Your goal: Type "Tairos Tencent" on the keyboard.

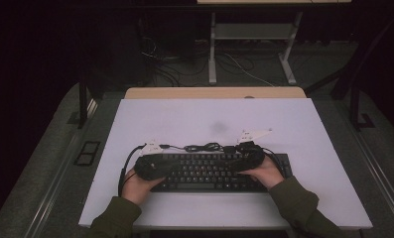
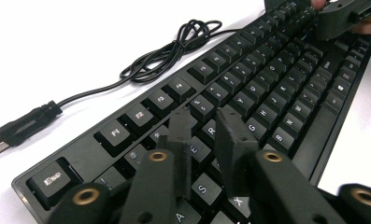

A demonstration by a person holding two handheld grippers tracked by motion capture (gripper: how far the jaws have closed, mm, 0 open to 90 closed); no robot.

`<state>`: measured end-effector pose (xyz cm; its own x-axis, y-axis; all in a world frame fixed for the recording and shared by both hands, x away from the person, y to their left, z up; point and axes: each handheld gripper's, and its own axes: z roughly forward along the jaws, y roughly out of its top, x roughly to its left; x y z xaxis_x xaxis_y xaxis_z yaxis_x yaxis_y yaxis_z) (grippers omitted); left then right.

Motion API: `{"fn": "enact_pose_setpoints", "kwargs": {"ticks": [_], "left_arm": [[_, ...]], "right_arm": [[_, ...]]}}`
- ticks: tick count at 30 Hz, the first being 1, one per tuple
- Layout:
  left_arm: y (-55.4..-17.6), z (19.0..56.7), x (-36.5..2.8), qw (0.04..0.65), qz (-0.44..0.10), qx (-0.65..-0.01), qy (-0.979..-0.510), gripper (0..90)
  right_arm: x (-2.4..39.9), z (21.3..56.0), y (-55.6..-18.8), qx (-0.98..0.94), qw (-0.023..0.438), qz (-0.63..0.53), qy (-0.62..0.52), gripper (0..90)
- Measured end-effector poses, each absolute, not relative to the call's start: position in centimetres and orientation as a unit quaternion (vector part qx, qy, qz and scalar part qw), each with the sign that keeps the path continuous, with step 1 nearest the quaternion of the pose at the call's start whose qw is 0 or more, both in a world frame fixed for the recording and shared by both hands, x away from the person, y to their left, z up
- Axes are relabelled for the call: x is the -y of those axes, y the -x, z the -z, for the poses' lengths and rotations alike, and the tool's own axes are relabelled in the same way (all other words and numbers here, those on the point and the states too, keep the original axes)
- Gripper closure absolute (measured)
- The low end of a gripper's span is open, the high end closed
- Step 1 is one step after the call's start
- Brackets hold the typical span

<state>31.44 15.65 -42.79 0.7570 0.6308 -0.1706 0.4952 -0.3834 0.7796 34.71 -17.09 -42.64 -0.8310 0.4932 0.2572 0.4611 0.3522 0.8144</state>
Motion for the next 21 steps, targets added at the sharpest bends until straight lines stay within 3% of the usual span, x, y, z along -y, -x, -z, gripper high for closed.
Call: {"fn": "enact_pose_setpoints", "kwargs": {"ticks": [7, 21], "left_arm": [[-31.5, 43.0, -15.4, 0.428, -0.077, -0.337, -0.835, 89.1], [-32.1, 43.3, -15.0, 0.425, -0.073, -0.335, -0.837, 89.3]], "right_arm": [[16.0, 42.7, -35.0, -0.823, 0.018, -0.492, -0.283, 29.4], [15.5, 43.1, -34.9, -0.828, 0.015, -0.488, -0.277, 29.4]]}}
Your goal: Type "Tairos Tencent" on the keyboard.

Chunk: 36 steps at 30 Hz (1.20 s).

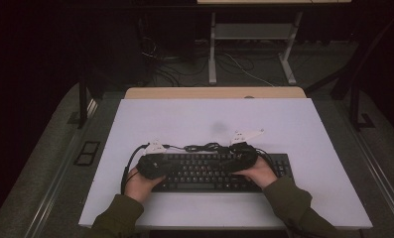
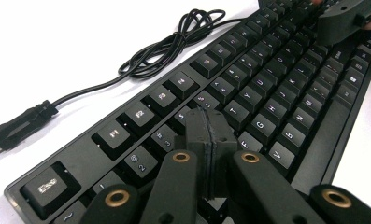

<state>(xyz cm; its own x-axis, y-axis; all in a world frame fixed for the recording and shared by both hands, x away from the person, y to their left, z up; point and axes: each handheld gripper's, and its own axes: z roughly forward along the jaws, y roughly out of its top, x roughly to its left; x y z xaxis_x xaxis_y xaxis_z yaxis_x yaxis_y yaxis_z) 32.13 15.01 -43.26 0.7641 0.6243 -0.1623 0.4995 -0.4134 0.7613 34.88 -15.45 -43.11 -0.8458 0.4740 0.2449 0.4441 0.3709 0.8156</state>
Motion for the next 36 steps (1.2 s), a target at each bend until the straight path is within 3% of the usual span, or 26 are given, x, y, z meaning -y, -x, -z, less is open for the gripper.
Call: {"fn": "enact_pose_setpoints", "kwargs": {"ticks": [36], "left_arm": [[-32.25, 43.52, -14.8, 0.422, -0.074, -0.333, -0.84, 89.3]], "right_arm": [[15.26, 42.69, -35.2, -0.825, 0.019, -0.493, -0.276, 29.3]]}}
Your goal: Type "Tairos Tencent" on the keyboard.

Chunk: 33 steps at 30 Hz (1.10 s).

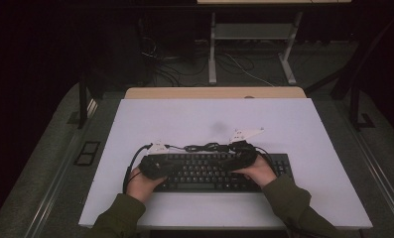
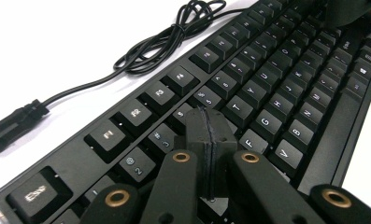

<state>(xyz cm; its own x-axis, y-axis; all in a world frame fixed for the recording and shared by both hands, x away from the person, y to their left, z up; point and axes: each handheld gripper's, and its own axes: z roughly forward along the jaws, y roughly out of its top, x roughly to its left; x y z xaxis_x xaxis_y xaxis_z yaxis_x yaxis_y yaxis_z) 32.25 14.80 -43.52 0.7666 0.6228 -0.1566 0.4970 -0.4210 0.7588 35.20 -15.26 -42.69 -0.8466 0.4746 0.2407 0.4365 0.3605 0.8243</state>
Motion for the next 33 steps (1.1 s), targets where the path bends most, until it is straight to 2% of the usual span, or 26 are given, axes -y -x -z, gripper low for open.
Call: {"fn": "enact_pose_setpoints", "kwargs": {"ticks": [7, 15, 23, 33], "left_arm": [[-32.2, 43.3, -15.0, 0.428, -0.076, -0.333, -0.837, 88.6], [-31.9, 43.0, -15.2, 0.437, -0.078, -0.338, -0.83, 76.9], [-31.6, 42.9, -15.3, 0.437, -0.084, -0.342, -0.828, 55.2], [-31.6, 43.2, -15.2, 0.434, -0.089, -0.344, -0.828, 35.0]], "right_arm": [[14.8, 42.3, -35.5, -0.822, 0.02, -0.499, -0.275, 29.4], [14.3, 42.1, -35.5, -0.83, 0.011, -0.488, -0.268, 34.0], [14.4, 42.0, -35.2, -0.832, 0.005, -0.489, -0.263, 48.9], [14.1, 41.8, -34.5, -0.84, -0.001, -0.485, -0.243, 73.4]]}}
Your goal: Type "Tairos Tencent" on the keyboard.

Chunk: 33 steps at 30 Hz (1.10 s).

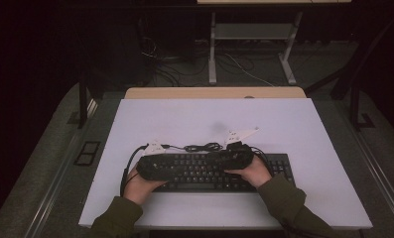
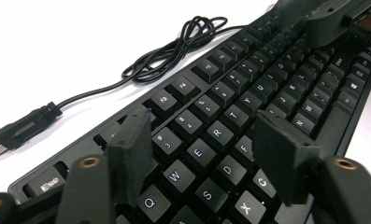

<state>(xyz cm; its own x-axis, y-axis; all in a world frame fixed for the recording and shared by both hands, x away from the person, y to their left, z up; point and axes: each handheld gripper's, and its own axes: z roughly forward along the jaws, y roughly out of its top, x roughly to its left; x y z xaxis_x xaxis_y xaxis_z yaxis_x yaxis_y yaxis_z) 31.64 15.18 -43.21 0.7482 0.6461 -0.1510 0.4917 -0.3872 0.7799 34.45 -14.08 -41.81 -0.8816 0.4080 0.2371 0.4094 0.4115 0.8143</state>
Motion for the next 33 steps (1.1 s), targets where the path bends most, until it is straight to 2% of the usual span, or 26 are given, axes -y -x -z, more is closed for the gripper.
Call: {"fn": "enact_pose_setpoints", "kwargs": {"ticks": [8, 15, 33], "left_arm": [[-31.7, 43.2, -15.4, 0.439, -0.092, -0.346, -0.824, 28.7], [-31.7, 43.2, -15.5, 0.443, -0.092, -0.344, -0.823, 25.8], [-31.7, 43.3, -15.5, 0.444, -0.093, -0.343, -0.823, 25.3]], "right_arm": [[13.7, 42.0, -33.9, 0.851, 0.014, 0.475, 0.223, 89.2], [12.9, 42.2, -33.3, 0.861, 0.026, 0.466, 0.204, 89.4], [11.1, 43.5, -32.5, 0.883, 0.03, 0.431, 0.187, 89.4]]}}
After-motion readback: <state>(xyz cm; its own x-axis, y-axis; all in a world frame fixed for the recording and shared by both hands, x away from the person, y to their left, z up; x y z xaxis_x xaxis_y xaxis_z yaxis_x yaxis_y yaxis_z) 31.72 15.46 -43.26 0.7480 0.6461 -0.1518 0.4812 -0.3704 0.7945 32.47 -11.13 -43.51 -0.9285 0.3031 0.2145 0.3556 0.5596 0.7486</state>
